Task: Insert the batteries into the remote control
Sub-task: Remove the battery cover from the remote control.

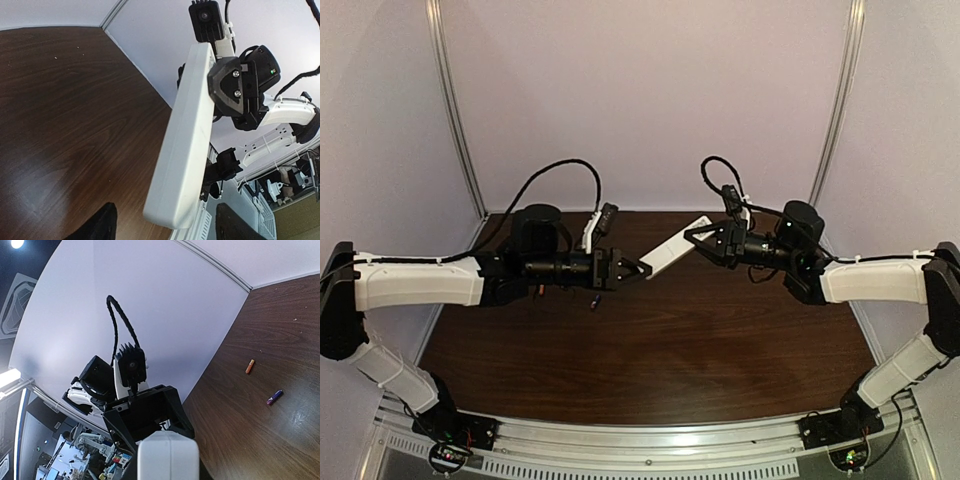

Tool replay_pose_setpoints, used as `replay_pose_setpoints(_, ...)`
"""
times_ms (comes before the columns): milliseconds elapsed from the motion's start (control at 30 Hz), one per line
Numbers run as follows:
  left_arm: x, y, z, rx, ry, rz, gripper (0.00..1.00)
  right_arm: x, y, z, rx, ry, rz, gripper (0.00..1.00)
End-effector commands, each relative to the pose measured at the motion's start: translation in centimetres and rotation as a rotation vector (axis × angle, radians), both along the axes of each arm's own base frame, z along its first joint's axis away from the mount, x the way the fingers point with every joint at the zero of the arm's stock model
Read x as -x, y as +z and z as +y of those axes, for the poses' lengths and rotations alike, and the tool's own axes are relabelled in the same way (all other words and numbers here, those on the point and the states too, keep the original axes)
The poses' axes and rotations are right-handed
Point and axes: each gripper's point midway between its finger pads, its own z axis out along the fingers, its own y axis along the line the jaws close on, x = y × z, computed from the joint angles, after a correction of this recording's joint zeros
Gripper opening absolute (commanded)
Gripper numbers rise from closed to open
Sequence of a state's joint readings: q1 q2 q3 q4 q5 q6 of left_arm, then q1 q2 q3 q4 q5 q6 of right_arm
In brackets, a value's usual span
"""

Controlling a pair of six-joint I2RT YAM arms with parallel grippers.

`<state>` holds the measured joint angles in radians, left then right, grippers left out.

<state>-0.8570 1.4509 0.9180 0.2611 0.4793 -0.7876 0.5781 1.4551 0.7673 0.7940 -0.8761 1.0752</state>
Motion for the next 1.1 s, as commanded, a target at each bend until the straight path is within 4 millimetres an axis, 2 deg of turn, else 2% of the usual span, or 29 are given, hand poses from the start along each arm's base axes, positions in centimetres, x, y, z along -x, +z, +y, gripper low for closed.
replay_pose_setpoints(0,-0.3,2.3,-0.1,0.078,0.008,-0.018,0.70,0.7,0.1,0.6,0.036,0.008,-0.052,0.00)
replay_pose_setpoints(233,-1.0,2.2,-1.3,0.094,0.006,0.043,0.69,0.9,-0.2,1.2,0.084,-0.003,-0.077,0.00)
replay_pose_setpoints(467,-1.8,1.1,-1.9,0.059,0.019,0.080,0.67,0.8,-0.1,1.5,0.088,-0.012,-0.076,0.00)
replay_pose_setpoints(600,-2.1,0.3,-2.2,0.036,0.030,0.106,0.59,0.8,0.0,1.6,0.088,-0.012,-0.078,0.00)
replay_pose_setpoints(867,-2.9,-2.6,-1.9,-0.028,0.058,0.194,0.41,0.9,0.8,1.6,0.082,-0.010,-0.090,0.00)
replay_pose_setpoints(1067,-2.4,-3.1,-1.6,-0.037,0.037,0.178,0.32,0.6,1.5,0.9,0.072,-0.020,-0.101,0.00)
